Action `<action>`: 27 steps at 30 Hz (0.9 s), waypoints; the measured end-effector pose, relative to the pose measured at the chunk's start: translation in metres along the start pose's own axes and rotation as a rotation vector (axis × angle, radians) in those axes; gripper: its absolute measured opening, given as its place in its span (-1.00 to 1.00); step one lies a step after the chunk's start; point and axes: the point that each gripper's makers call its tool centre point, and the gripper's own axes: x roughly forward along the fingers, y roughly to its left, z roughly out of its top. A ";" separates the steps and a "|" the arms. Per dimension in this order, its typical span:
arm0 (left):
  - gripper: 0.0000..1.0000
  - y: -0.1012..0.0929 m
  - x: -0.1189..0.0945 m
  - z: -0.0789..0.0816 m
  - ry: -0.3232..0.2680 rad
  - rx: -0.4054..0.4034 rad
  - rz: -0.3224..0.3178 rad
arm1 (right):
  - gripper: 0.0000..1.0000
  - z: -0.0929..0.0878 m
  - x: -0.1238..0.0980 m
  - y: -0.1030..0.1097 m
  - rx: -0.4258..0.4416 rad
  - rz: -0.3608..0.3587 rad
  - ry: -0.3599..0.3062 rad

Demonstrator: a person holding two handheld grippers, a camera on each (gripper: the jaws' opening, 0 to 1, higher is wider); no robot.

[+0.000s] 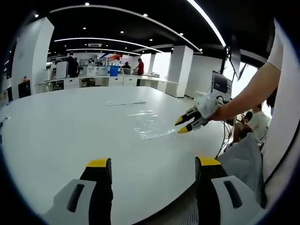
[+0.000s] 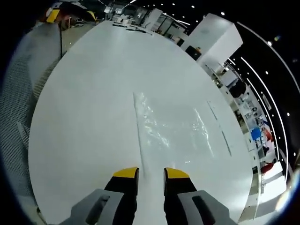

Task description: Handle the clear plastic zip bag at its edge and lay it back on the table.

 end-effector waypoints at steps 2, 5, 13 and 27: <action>0.41 0.000 0.000 0.000 0.001 0.001 0.000 | -0.65 -0.002 0.002 0.001 -0.007 0.009 0.007; 0.41 0.001 0.000 0.000 0.001 0.000 0.003 | -0.70 -0.003 0.004 0.001 -0.016 0.013 0.007; 0.40 0.002 0.000 -0.001 0.005 0.004 0.006 | -0.72 -0.007 0.009 0.000 -0.037 0.028 0.019; 0.38 0.001 0.000 0.000 0.007 0.002 0.009 | -0.77 -0.009 0.017 -0.002 -0.048 0.061 0.034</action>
